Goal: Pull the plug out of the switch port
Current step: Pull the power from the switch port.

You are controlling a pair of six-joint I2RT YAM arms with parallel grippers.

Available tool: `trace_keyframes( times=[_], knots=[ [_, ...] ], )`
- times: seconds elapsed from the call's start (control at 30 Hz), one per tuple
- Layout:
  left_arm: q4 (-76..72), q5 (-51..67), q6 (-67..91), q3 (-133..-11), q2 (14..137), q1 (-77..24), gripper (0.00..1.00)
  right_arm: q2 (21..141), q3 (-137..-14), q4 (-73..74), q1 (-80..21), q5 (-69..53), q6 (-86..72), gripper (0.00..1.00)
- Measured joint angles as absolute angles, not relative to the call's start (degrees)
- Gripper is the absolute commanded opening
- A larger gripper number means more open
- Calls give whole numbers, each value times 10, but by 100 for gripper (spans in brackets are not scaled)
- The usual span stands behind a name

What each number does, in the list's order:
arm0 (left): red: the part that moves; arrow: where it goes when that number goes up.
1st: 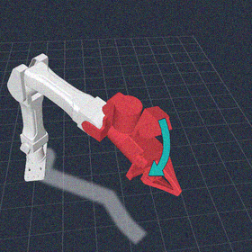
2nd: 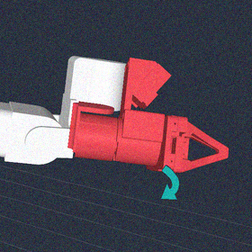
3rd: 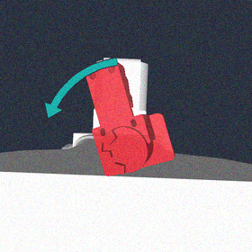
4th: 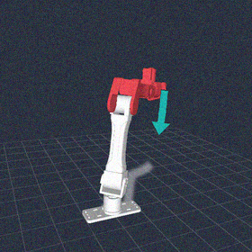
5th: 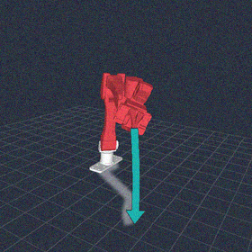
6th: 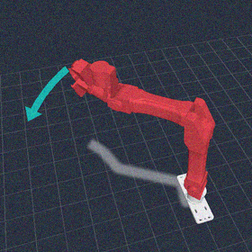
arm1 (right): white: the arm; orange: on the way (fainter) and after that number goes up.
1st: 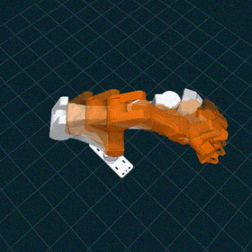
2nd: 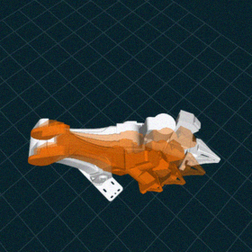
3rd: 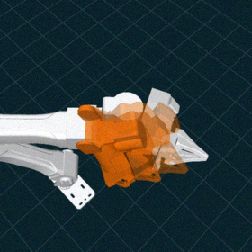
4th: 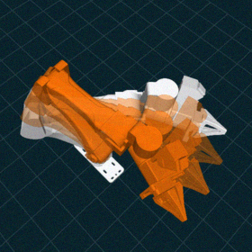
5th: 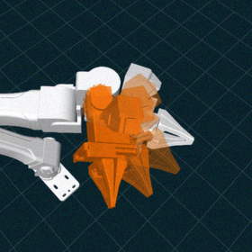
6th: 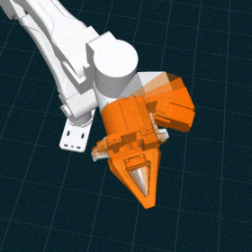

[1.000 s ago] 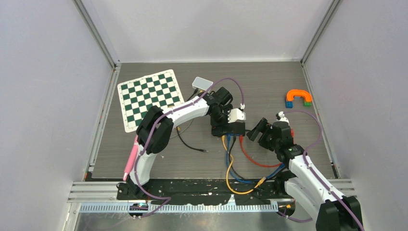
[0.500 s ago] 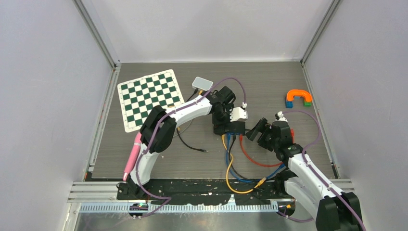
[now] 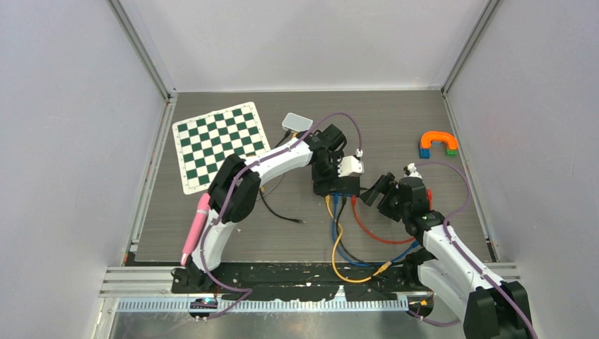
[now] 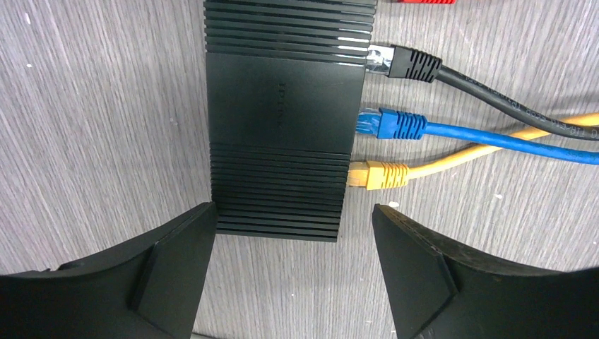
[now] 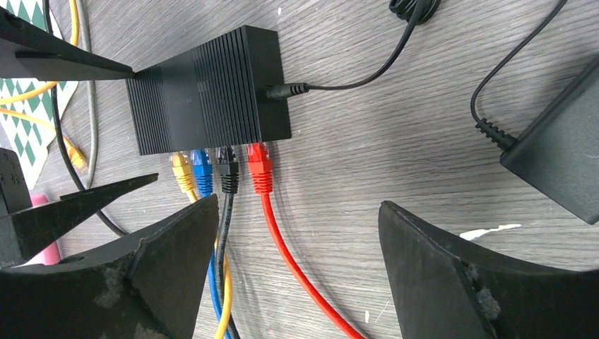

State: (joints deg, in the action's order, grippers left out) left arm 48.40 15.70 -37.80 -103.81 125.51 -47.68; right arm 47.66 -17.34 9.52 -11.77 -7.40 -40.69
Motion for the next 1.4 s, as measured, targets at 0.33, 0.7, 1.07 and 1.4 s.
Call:
trace_keyframes(
  times=[0.33, 0.7, 1.07, 1.4],
  knots=[
    [444, 192, -347, -919, 1176, -485, 89, 478, -174, 94, -118, -69, -404, 90],
    [444, 185, -351, -966, 1160, -467, 100, 483, -175, 95, -118, -69, -402, 90],
    [481, 197, -371, -1009, 1198, -453, 100, 456, -170, 95, -117, -61, -405, 90],
    [491, 206, -367, -996, 1214, -458, 100, 483, -170, 94, -117, -61, -405, 91]
  ],
)
